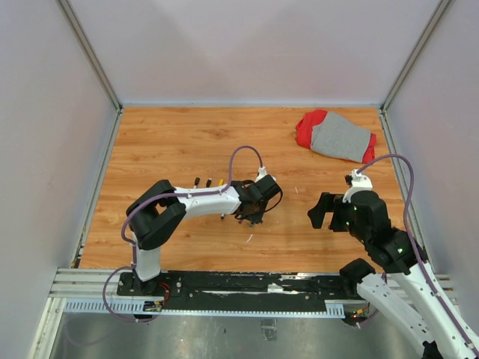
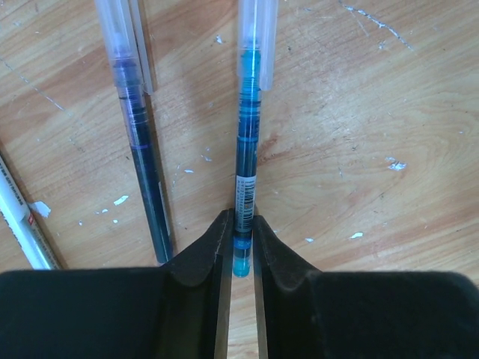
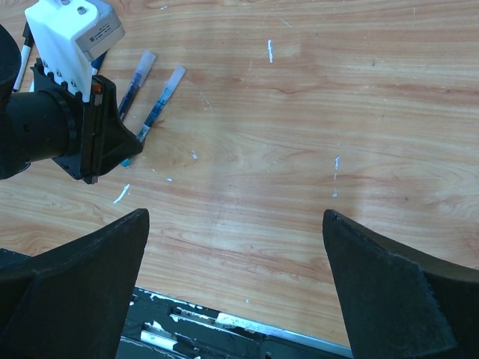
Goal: Insert the pens into the pen caps
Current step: Place the pen at the center of the board, then reset both arms
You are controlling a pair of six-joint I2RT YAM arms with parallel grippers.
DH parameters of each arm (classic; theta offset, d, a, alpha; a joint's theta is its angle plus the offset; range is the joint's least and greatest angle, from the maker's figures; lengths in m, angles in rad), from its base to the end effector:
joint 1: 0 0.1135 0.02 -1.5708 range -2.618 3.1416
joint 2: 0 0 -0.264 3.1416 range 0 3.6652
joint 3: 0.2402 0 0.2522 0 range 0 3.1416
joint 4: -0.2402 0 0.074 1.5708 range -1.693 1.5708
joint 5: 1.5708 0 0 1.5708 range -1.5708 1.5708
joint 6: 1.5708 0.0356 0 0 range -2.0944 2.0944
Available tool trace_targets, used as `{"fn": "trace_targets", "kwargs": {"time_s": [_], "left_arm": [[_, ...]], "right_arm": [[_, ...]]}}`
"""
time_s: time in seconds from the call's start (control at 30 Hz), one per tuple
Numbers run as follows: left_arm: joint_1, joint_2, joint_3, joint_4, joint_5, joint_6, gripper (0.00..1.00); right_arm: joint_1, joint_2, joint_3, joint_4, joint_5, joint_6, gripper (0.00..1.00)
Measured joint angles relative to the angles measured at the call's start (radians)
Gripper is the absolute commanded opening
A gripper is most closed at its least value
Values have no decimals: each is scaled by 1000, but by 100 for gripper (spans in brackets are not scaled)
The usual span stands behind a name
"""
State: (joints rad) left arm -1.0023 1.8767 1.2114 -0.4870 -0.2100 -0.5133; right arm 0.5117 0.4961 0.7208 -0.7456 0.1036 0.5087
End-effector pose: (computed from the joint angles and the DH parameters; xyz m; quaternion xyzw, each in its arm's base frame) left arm 0.2073 -0.3107 0.1618 0.2144 0.9491 -0.0675 0.2205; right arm 0.0961 0.0497 0.2978 0.0247 0.8642 0.2053 0.4586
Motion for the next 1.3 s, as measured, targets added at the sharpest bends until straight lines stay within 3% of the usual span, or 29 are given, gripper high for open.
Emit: {"fn": "trace_targets", "kwargs": {"time_s": [0.4,0.57,0.8,1.0,1.3], "left_arm": [[0,-22,-8,13,17,-11,41],[-1,-150,-15,26,-22,25,49],[-1,-497,-162,187,-143,98,68],[11,-827,-389,269,-243,122,99],[37,-1261,-539,220,-375,79,100]], "right_arm": [[0,-6,-8,0,-1,8,98],[0,-31,-8,0,-1,5,98],[0,-96,-8,0,-1,-20,98],[0,-153,-2,0,-1,-55,98],[0,-185,16,0,8,-95,98]]}}
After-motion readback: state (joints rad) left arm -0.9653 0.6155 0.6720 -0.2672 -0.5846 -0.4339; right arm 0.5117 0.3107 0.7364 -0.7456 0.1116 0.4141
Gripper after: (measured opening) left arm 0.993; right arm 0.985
